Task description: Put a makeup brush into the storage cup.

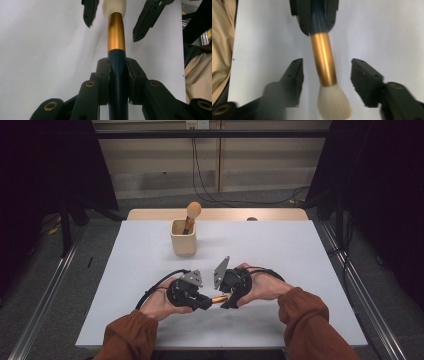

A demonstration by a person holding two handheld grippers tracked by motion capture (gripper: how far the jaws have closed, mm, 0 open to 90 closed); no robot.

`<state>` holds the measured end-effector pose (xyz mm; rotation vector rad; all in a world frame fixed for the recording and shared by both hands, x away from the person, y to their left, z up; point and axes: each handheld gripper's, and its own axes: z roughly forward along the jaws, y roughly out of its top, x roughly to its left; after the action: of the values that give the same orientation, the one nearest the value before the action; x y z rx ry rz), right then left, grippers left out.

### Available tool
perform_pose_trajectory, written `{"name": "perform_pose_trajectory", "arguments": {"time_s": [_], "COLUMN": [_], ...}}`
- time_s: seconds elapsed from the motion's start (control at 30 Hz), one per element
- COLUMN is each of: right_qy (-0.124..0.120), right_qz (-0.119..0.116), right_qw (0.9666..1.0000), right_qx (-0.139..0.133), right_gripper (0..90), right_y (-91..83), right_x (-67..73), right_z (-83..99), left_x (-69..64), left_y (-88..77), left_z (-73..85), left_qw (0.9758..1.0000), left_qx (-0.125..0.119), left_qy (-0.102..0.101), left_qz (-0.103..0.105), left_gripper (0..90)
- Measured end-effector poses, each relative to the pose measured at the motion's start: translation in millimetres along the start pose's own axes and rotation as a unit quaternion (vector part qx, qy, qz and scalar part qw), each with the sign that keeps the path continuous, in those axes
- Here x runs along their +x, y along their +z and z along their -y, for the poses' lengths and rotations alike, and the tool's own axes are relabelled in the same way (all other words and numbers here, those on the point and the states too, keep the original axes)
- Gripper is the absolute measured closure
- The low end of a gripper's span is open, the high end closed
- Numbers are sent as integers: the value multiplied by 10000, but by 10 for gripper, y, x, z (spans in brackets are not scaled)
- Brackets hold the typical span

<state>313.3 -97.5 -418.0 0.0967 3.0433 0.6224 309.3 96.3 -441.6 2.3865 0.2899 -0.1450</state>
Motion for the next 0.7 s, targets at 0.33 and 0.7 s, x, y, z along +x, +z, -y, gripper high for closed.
{"name": "perform_pose_trajectory", "arguments": {"time_s": [0.33,0.7], "right_qy": [277,585], "right_qz": [178,225], "right_qw": [9992,9970], "right_qx": [-242,-464], "right_gripper": [215,184], "right_y": [-89,-122], "right_x": [11,36], "right_z": [168,360], "left_x": [14,17], "left_y": [-98,-201], "left_z": [125,221], "left_qw": [9997,9987], "left_qx": [-142,-355], "left_qy": [-94,-286], "left_qz": [-179,-247], "left_gripper": [745,745]}}
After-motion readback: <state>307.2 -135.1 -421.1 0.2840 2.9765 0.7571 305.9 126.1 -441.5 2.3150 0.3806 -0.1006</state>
